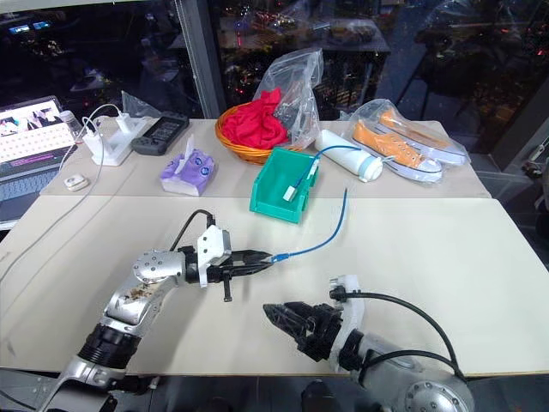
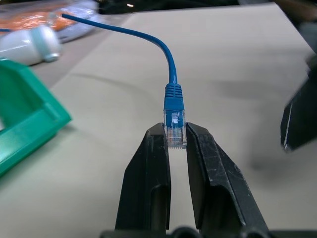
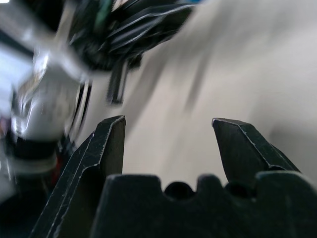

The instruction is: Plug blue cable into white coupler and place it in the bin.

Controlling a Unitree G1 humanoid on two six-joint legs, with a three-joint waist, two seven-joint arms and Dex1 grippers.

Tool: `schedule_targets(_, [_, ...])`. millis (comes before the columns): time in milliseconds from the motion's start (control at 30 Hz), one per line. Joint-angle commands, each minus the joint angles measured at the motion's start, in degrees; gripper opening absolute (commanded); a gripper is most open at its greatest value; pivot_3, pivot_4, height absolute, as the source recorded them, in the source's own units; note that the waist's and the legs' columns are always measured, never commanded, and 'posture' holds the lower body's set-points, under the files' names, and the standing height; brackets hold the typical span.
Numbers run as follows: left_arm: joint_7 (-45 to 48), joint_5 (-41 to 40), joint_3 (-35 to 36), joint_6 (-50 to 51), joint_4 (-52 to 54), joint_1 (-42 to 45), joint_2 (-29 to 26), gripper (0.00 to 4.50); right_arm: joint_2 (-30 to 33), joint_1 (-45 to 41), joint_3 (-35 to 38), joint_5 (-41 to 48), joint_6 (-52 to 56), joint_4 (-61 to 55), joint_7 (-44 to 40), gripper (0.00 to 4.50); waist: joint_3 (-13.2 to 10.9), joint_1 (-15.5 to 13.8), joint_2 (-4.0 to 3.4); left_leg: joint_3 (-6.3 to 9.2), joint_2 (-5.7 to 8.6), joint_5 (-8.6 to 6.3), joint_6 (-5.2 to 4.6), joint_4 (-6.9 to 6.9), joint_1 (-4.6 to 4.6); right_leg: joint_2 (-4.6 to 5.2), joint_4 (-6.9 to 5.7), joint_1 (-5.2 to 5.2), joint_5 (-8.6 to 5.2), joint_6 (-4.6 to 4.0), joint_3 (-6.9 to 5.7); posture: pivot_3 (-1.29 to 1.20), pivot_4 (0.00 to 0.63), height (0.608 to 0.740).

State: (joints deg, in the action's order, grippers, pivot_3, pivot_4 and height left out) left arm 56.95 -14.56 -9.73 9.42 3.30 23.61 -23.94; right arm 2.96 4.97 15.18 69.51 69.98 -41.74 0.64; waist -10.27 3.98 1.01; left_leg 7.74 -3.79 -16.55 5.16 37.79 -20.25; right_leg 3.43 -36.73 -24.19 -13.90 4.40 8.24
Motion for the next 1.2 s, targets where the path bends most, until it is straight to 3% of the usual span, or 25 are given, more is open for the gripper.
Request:
schedule_targets(33, [-3.02, -1.73, 0.83, 2.65, 5.76, -1.06, 1.03, 0.07, -1.38, -1.30, 2.48, 9.78, -7.56, 1.85, 8.57, 3.26, 0.00, 0.00, -0.01, 0.00, 0.00, 0.00, 0.00, 0.00, 0.00, 0.00, 0.00, 0.00, 0.00, 0.01, 0.00, 0.00, 0.150, 0.722])
schedule_targets(233, [-3.12, -2.73, -0.09, 5.07, 8.12, -1.39, 0.67, 0.07, 1.23, -5.21, -1.27, 18.39, -14.83, 4.25, 13.33, 3.26, -0.02, 0.23, -0.03, 0.00, 0.00, 0.00, 0.00, -0.02, 0.01, -0.01, 0.01, 0.00, -0.02, 0.02, 0.01, 0.00, 0.150, 0.722])
schedule_targets(933, [-2.59, -2.81, -0.89, 6.19, 10.48, -0.93, 0.64, 0.07, 8.72, -11.27, -9.55, 20.38, -23.95, 10.16, 14.58, 3.26, -0.02, 0.07, -0.03, 0.00, 0.01, 0.00, -0.01, -0.03, -0.02, -0.01, 0.06, -0.01, -0.03, 0.02, 0.01, 0.00, 0.150, 0.722])
schedule_targets(1033, [-2.55, -2.87, -0.93, 6.39, 10.67, -0.85, 0.60, 0.07, 9.06, -11.33, -10.14, 20.72, -24.77, 10.15, 14.51, 2.56, -0.02, 0.07, -0.03, 0.00, 0.00, 0.00, -0.01, -0.03, -0.02, -0.01, 0.06, -0.01, -0.03, 0.02, 0.01, 0.00, 0.150, 0.722])
schedule_targets(1200, [-2.26, -2.67, -1.14, 6.31, 10.64, -1.00, 0.35, 0.07, 9.33, -11.21, -10.72, 21.11, -25.95, 9.96, 14.59, 0.84, -0.02, 0.06, -0.03, 0.00, 0.01, 0.00, -0.01, -0.03, -0.02, 0.00, 0.06, -0.01, -0.03, 0.02, 0.01, 0.00, 0.150, 0.722])
